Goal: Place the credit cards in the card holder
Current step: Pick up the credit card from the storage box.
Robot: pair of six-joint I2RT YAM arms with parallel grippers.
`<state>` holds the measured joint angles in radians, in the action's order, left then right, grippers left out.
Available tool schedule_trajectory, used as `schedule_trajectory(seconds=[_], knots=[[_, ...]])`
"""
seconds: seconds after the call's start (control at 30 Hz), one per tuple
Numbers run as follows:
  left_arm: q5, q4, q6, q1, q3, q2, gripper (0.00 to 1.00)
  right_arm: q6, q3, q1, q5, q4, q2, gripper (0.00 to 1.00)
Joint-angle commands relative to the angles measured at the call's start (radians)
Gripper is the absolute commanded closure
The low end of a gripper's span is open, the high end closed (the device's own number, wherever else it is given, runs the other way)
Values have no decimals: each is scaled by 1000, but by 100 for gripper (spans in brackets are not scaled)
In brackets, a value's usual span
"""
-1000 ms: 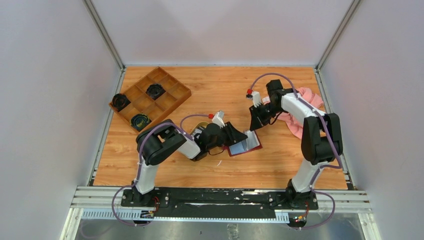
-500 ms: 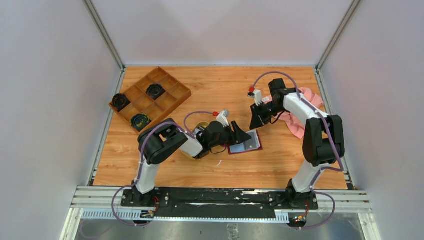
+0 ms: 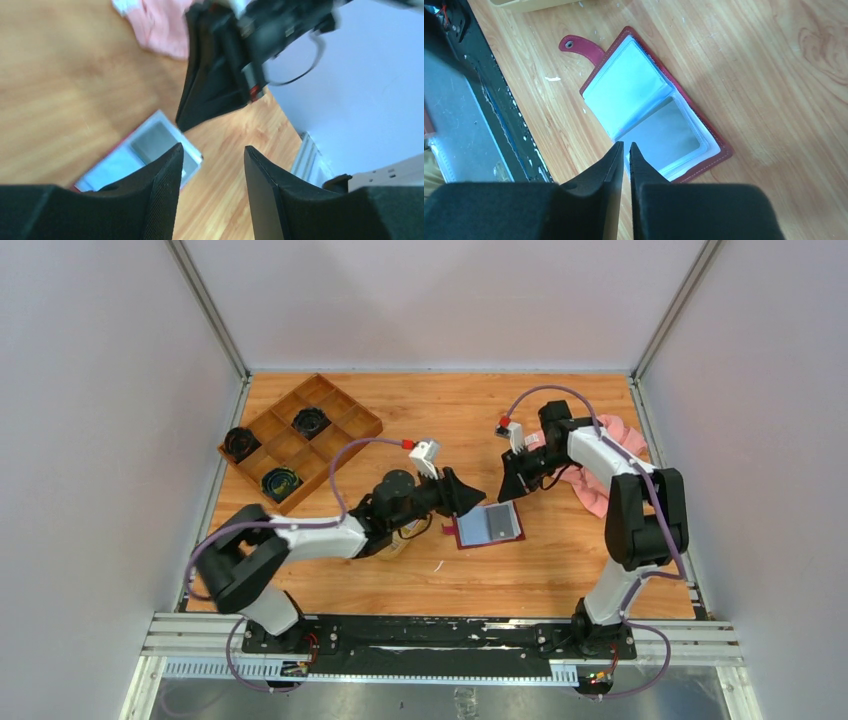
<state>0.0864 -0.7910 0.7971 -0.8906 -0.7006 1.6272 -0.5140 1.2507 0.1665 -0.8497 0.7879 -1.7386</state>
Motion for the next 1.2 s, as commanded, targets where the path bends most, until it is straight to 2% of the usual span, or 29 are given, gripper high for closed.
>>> schedule_trajectory(seconds=[0.0, 0.1, 0.23, 0.27, 0.5, 0.63, 0.8, 0.93, 1.03, 1.17], knots=[[-129, 179, -331, 7, 53, -238, 47, -77, -2, -10, -29, 75, -55, 87], [-215, 224, -465, 7, 113, -395, 36, -98, 2, 1, 22, 84, -88, 88], [-313, 235, -516, 18, 213, -566, 2, -107, 7, 16, 93, 85, -122, 88], [-313, 244, -490, 29, 232, -594, 0, -109, 9, 19, 108, 84, -128, 88], [-205, 251, -187, 93, 327, -668, 0, -106, 7, 34, 166, 74, -149, 87], [-188, 299, -58, 93, 344, -674, 1, -123, 3, 36, 121, 73, -105, 87], [-285, 508, -217, 94, 260, -755, 0, -154, 2, 101, 48, 5, 101, 84], [-349, 515, -262, 143, 260, -844, 0, -177, 27, 276, 163, -98, 234, 68], [-420, 515, -269, 195, 260, -897, 0, -135, 85, 386, 192, -160, 235, 51], [-460, 510, -286, 271, 228, -893, 0, -31, 217, 472, 232, -132, 114, 49]])
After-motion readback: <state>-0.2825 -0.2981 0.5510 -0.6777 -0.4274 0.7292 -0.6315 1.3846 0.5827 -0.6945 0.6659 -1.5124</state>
